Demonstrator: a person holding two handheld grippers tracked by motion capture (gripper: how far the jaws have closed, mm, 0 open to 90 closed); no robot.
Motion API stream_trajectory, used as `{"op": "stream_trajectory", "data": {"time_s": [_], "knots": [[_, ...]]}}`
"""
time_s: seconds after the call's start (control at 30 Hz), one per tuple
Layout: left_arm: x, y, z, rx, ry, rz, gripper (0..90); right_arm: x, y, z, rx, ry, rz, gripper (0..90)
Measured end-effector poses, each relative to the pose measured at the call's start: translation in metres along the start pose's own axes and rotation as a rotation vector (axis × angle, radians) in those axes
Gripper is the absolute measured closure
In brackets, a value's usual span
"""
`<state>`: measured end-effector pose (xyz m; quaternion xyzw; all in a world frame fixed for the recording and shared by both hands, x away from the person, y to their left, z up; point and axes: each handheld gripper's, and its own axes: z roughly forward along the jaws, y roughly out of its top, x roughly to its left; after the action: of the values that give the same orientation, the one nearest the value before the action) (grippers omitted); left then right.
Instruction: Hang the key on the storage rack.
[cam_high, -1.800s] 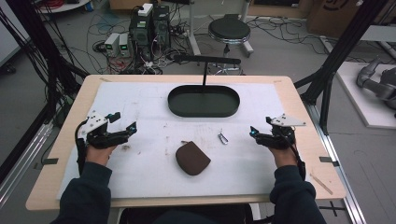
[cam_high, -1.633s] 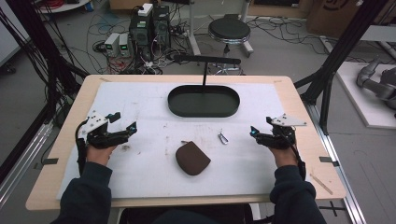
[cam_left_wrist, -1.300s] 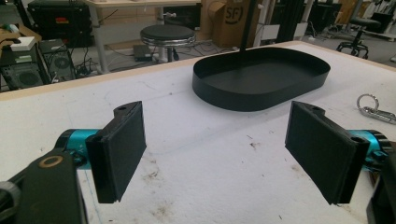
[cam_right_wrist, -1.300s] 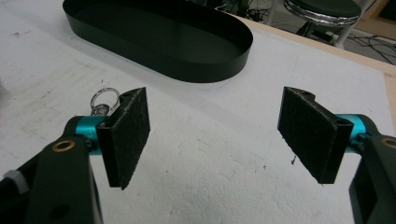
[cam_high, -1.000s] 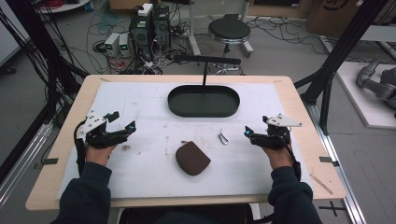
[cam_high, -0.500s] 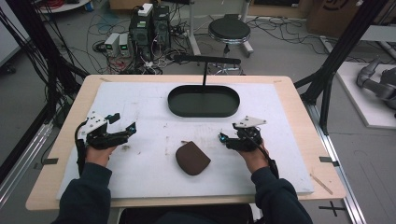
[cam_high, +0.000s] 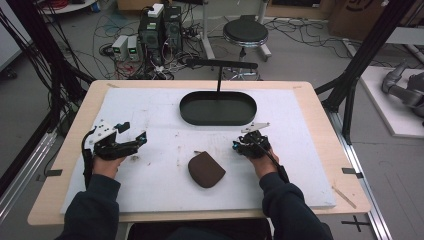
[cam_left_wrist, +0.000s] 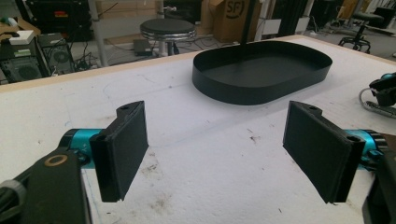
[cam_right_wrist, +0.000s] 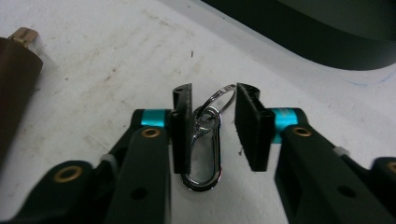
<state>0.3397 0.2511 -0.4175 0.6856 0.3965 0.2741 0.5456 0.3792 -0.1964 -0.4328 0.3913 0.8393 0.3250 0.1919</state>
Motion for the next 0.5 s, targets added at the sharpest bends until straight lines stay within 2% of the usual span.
{"op": "stream_trajectory", "data": {"time_s": [0.07,0.23,0.5], "knots": [[-0.0003,-0.0003,0.0003,0.001,0.002,-0.003,22.0,-0.0004,0.0000,-0.0017,0.002,0.007,-0.005,76.7],[-0.0006,-0.0007,0.0005,0.004,0.001,-0.001,22.2,-0.0024,-0.0006,-0.0024,0.014,0.017,0.000,83.3],[0.0008,-0.0012,0.0008,0.009,0.006,0.000,22.3,-0.0035,-0.0010,0.0013,0.034,0.036,-0.004,84.6]]}}
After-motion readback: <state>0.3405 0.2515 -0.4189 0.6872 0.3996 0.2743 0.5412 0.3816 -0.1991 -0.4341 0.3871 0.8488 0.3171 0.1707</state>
